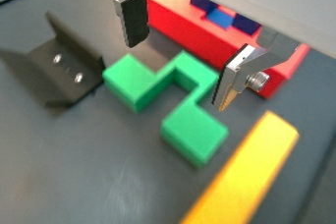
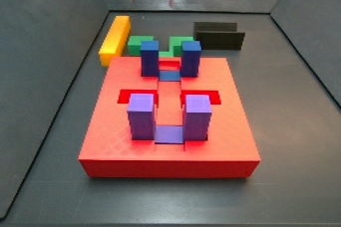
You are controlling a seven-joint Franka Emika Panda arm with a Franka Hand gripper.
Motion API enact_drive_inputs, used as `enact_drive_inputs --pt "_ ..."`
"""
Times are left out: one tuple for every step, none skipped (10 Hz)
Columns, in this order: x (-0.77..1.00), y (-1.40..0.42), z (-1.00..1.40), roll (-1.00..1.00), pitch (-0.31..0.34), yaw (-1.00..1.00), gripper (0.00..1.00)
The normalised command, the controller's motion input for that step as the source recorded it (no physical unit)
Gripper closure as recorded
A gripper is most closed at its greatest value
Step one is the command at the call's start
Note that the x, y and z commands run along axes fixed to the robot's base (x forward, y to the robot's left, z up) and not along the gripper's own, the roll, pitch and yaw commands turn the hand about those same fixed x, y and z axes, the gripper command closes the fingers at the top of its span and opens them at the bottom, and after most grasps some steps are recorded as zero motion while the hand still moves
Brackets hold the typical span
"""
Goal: Pick up the yellow object. Move up. Move to above the board. Insert the yellow object.
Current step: Pick up the yellow object.
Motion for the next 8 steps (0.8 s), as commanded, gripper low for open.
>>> enact_drive_inputs --pt "-0.32 0.48 -0.05 -0.03 -0.140 0.10 0.00" --pt "-0.34 0.39 -0.19 0.00 -0.121 0.03 0.00" --pt "-0.53 0.25 -0.23 0.00 -0.124 0.00 0.00" --pt "-0.77 0.19 -0.25 0.00 -0.129 -0.01 0.00" --pt "-0.78 0.19 -0.20 0.00 -0.124 -0.03 0.00" --pt "-0.41 0.00 -0.20 -0.02 -0.163 -0.11 0.00" --pt "-0.01 -0.07 -0.26 -0.02 -0.213 -0.03 0.00" --pt "0.00 -0.15 -0.34 0.00 -0.204 0.00 0.00"
